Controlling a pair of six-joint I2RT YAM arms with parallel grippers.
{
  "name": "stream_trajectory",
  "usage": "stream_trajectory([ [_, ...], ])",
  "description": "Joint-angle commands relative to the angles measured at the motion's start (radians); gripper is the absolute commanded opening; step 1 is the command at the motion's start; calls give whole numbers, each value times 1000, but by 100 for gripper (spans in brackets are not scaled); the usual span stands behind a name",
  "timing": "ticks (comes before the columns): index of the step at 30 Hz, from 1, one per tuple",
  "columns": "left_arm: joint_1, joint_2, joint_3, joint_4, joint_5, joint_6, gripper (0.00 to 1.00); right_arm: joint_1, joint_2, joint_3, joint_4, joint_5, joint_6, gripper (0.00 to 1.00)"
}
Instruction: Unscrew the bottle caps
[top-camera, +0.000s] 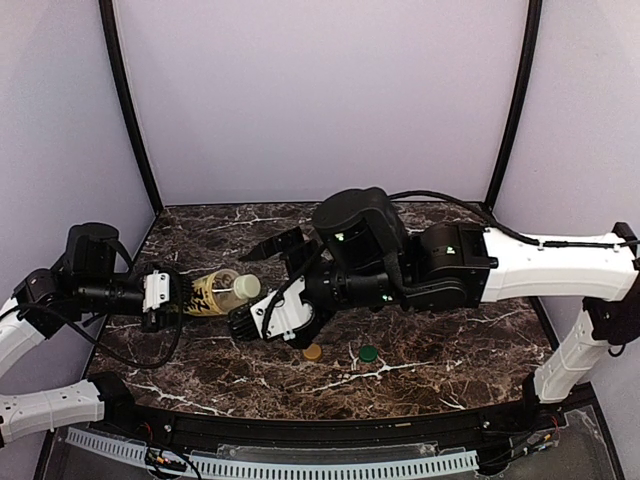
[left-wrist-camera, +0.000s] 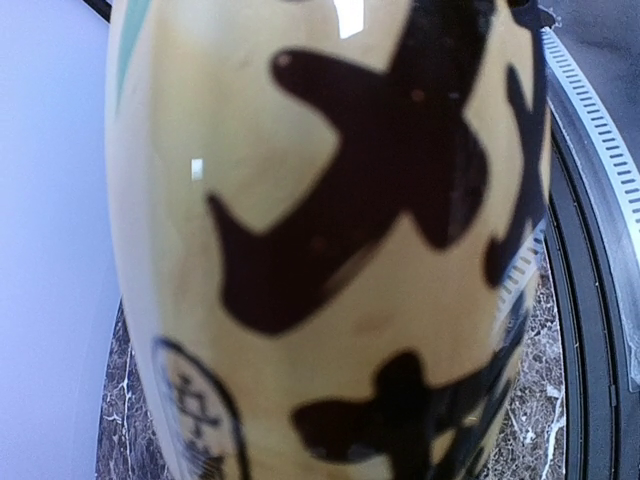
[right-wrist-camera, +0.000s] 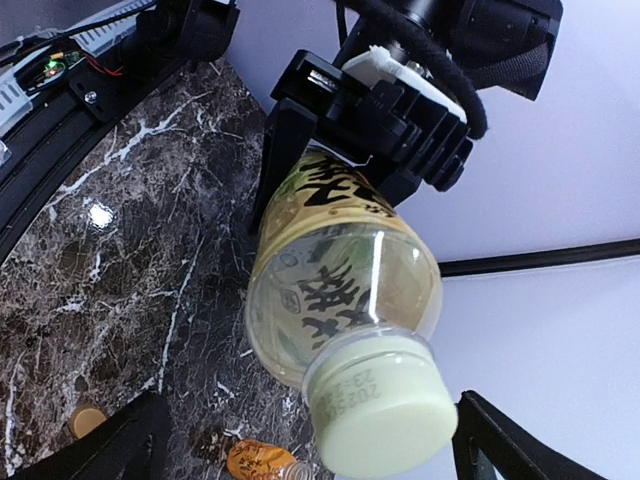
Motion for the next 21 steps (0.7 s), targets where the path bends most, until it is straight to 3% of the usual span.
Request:
stream_trajectory([
  [1, 4, -22, 24, 77, -28, -105, 25, -4, -43, -13, 106, 17, 182, 99],
  [3, 7, -30, 9, 149, -87, -132, 25, -14, -84, -17, 131, -88, 319, 99],
  [6, 6, -39, -18, 270, -182, -113, 26, -31, -135, -51, 299, -205, 583, 99],
  [8, 6, -45, -41, 342, -249, -93, 26, -55, -135, -46, 387, -153, 816, 99],
  [13, 3, -68, -99, 544, -382, -31, 26, -147, -105, -9, 379, -73, 1370, 94],
  [16, -3, -55, -115, 661, -504, 45, 26, -169, -75, 16, 368, -94, 1510, 85],
  [21, -13, -39, -124, 693, -552, 127, 26, -182, -17, 109, 325, -118, 1573, 80],
])
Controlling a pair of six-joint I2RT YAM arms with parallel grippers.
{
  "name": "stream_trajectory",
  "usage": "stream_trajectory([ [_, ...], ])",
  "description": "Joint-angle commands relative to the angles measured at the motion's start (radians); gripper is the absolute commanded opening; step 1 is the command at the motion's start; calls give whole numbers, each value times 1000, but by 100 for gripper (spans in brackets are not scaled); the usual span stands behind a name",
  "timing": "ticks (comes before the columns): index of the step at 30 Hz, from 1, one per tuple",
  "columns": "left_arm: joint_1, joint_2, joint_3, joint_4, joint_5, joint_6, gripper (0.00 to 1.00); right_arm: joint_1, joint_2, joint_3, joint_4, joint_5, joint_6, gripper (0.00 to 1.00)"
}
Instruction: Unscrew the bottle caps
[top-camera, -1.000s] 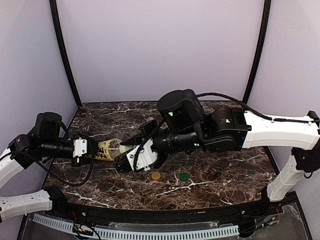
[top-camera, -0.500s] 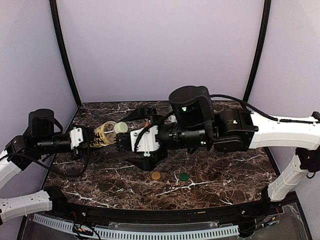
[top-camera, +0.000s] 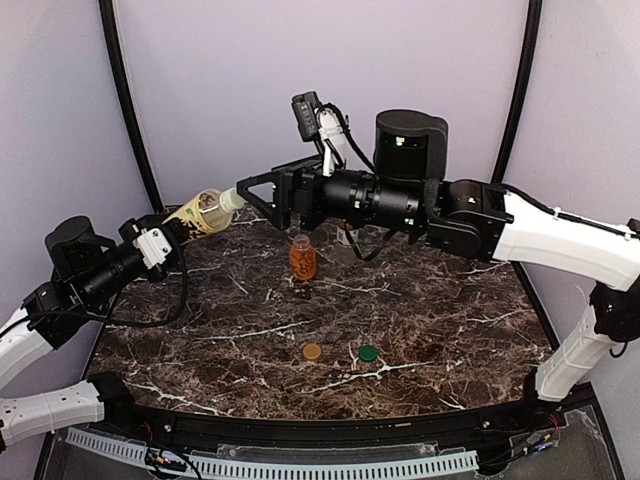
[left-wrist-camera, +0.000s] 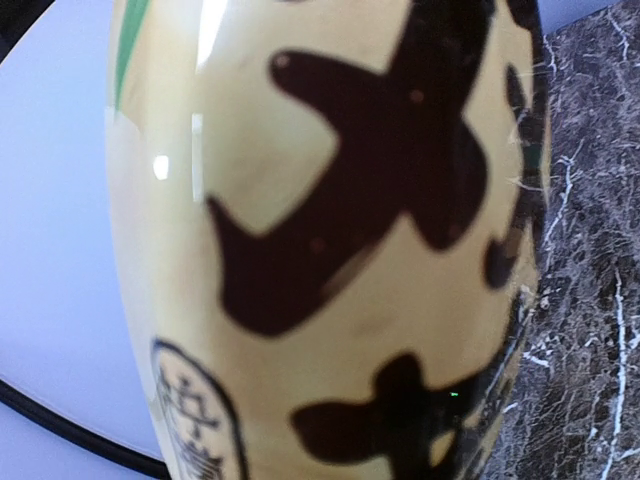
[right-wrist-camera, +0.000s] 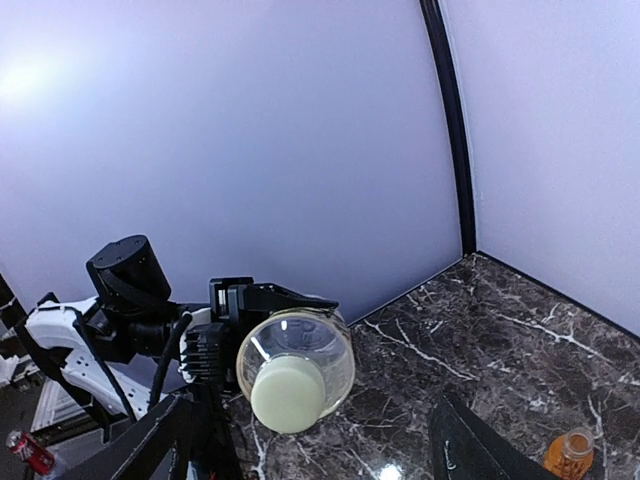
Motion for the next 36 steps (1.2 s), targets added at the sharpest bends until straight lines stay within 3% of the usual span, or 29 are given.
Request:
stream_trajectory([
  [1, -15, 11, -16, 109, -109, 95, 26, -1, 60, 91, -14, -28, 179, 80],
  [5, -20, 22, -16, 109, -114, 112, 26, -3, 120, 162, -83, -52, 184, 77],
  [12, -29, 34, -10, 112, -113, 108, 26, -14, 145, 187, -105, -79, 184, 52],
  [21, -31, 38, -5, 105, -102, 94, 26, -18, 163, 180, -149, -75, 195, 48],
  [25, -31, 40, -2, 105, -100, 91, 26, -22, 172, 187, -175, -51, 195, 53],
  [32, -31, 35, -2, 98, -87, 88, 26, -25, 169, 182, -158, -55, 191, 30],
  [36, -31, 29, -4, 82, -69, 90, 26, -30, 167, 188, -161, -66, 188, 39],
])
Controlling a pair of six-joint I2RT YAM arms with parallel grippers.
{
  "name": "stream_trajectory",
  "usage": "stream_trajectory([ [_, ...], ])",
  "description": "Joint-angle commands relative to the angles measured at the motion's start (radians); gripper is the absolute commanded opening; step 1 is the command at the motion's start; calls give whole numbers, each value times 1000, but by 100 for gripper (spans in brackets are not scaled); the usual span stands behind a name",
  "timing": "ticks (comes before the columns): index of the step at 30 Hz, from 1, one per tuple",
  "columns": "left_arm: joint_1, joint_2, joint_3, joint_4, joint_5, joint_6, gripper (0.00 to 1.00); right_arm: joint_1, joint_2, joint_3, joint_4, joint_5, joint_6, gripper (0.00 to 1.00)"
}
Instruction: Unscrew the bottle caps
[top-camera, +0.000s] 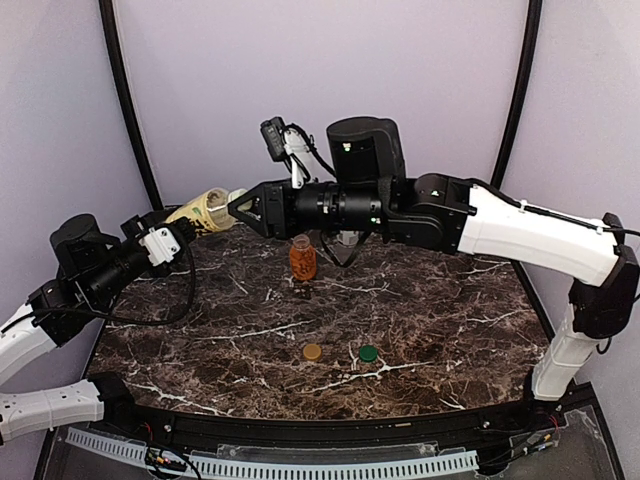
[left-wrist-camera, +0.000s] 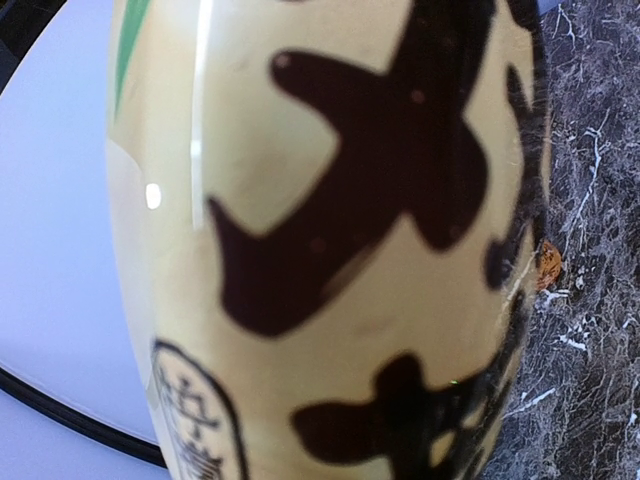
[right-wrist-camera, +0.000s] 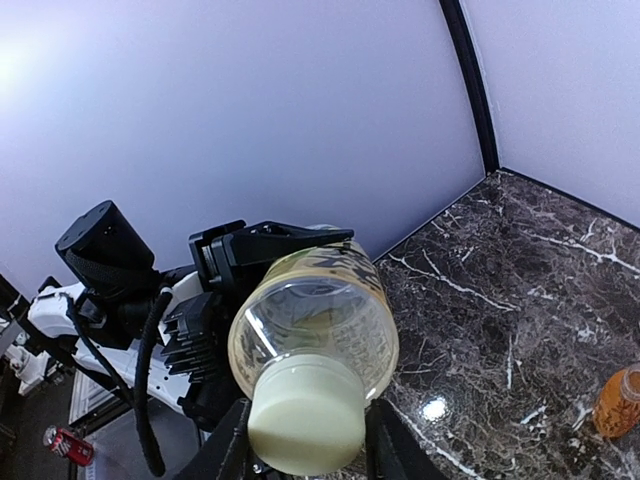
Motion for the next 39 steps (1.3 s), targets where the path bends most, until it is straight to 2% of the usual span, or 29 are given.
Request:
stream_trajectory([
  [1, -6, -12, -3, 3, 34, -10, 26, -15, 4, 29, 4, -5, 1, 42],
  [4, -6, -12, -4, -2, 38, -12, 26, -16, 10, 38, -4, -6, 5, 45],
  [7, -6, -13, -3, -2, 42, -14, 26, -16, 15, 45, -9, -8, 5, 35],
  [10, -7, -14, -2, -8, 43, -13, 26, -17, 15, 47, -10, -10, 3, 30],
  [12, -7, -15, -4, -11, 43, -16, 26, -16, 17, 50, -14, -17, -8, 19],
  [14, -7, -17, -2, -23, 50, -30, 26, -16, 16, 49, -13, -45, -48, 2],
  [16, -7, -20, 13, -96, 88, -56, 26, -12, 8, 41, -6, -123, -165, 0],
  [17, -7, -18, 34, -137, 152, -63, 27, -4, 0, 34, -8, -167, -300, 0],
  [20, -7, -5, 94, -443, 376, -102, 28, 45, -23, 22, -98, -318, -677, 0],
  [22, -7, 2, 116, -588, 510, -132, 28, 80, -47, -12, -148, -309, -890, 0],
  [23, -7, 0, 122, -651, 549, -141, 30, 93, -59, -34, -164, -284, -983, 0],
  [26, -6, -9, 140, -693, 644, -210, 31, 122, -77, -63, -237, -193, -1216, 0],
  [31, -5, -1, 149, -753, 628, -181, 27, 183, -86, -78, -334, 11, -1511, 0],
  [35, -6, 3, 143, -772, 611, -157, 27, 227, -111, -115, -348, 212, -1672, 0],
  [39, -5, 2, 127, -785, 609, -134, 27, 244, -131, -148, -337, 292, -1756, 0],
])
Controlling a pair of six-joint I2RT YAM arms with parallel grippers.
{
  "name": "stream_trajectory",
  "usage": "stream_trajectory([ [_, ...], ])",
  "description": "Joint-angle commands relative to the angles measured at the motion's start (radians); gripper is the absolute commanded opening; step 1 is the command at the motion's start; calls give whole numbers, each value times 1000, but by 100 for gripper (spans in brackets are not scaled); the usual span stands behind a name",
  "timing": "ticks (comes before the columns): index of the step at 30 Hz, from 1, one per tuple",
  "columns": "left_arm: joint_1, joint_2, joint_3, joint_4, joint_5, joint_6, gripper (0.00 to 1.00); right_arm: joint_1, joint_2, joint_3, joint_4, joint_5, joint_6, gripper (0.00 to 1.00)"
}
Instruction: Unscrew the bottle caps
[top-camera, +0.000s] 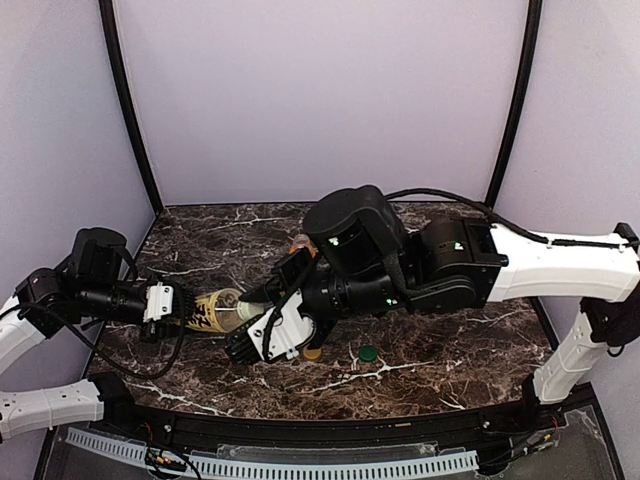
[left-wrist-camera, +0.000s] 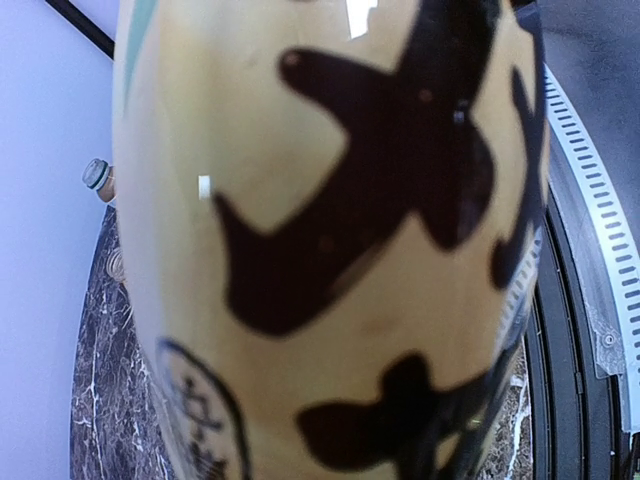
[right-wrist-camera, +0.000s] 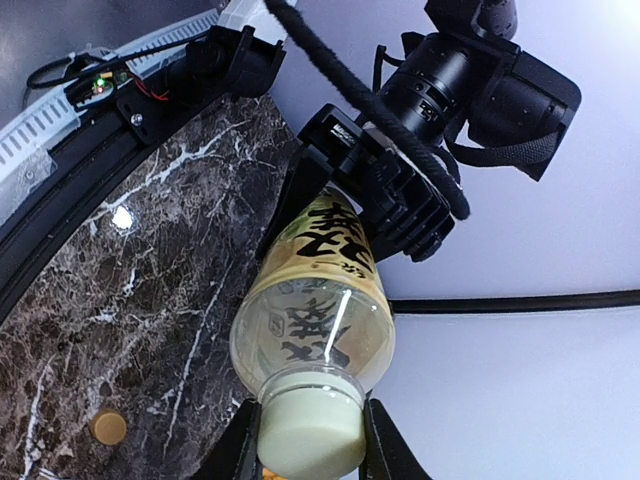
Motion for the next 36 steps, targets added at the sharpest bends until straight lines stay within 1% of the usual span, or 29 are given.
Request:
stream_trajectory([
  [1, -1, -9, 6, -49, 44, 16, 27, 16, -47, -40, -40, 170, -189, 0],
  [4, -1, -9, 4, -17, 48, 0, 27, 17, -40, -52, -2, 152, -171, 0],
  [5, -1, -9, 6, -11, 50, -3, 27, 19, -37, -61, 21, 156, -170, 6],
  [6, -1, -9, 12, -5, 51, -6, 27, 20, -36, -72, 49, 164, -168, 39],
  [7, -1, -9, 16, -1, 52, -7, 27, 21, -35, -82, 77, 173, -158, 67],
  [8, -1, -10, 23, 0, 48, -16, 27, 20, -35, -96, 120, 185, -144, 91],
  [9, -1, -11, 26, 9, 44, -22, 27, 21, -40, -108, 168, 198, -116, 98],
  [12, 2, -29, 23, 68, -18, -72, 26, 16, -69, -102, 219, 180, 38, 99],
  [14, 6, -42, 3, 150, -82, -99, 25, 0, -100, -94, 236, 85, 197, 99],
  [15, 6, -46, -6, 220, -109, -104, 25, -16, -118, -90, 248, 31, 295, 99],
  [16, 6, -52, -21, 252, -160, -107, 25, -35, -129, -87, 268, -9, 398, 99],
  [19, 6, -54, -40, 399, -258, -96, 25, -100, -140, -62, 316, -64, 732, 98],
  [22, 6, -55, -61, 501, -383, -63, 25, -154, -141, -57, 367, -85, 1042, 98],
  [23, 6, -54, -67, 554, -437, -41, 25, -169, -136, -57, 397, -81, 1180, 99],
  [24, 5, -51, -83, 581, -465, -27, 25, -180, -122, -52, 398, -60, 1267, 98],
  [25, 4, -49, -99, 637, -520, 1, 25, -185, -101, -29, 375, -8, 1355, 97],
  [26, 4, -42, -106, 663, -546, 15, 25, -189, -75, 3, 332, 44, 1426, 97],
  [27, 4, -36, -121, 719, -586, 42, 25, -195, -50, 33, 304, 72, 1483, 97],
  [28, 3, -34, -128, 740, -600, 54, 25, -200, -29, 63, 300, 63, 1516, 97],
  [32, 1, -23, -158, 791, -628, 105, 25, -207, 51, 148, 314, -19, 1557, 97],
  [34, -1, -15, -155, 794, -636, 108, 25, -209, 85, 190, 293, -39, 1564, 93],
  [36, 0, -13, -150, 795, -635, 115, 25, -216, 101, 201, 279, -56, 1583, 87],
])
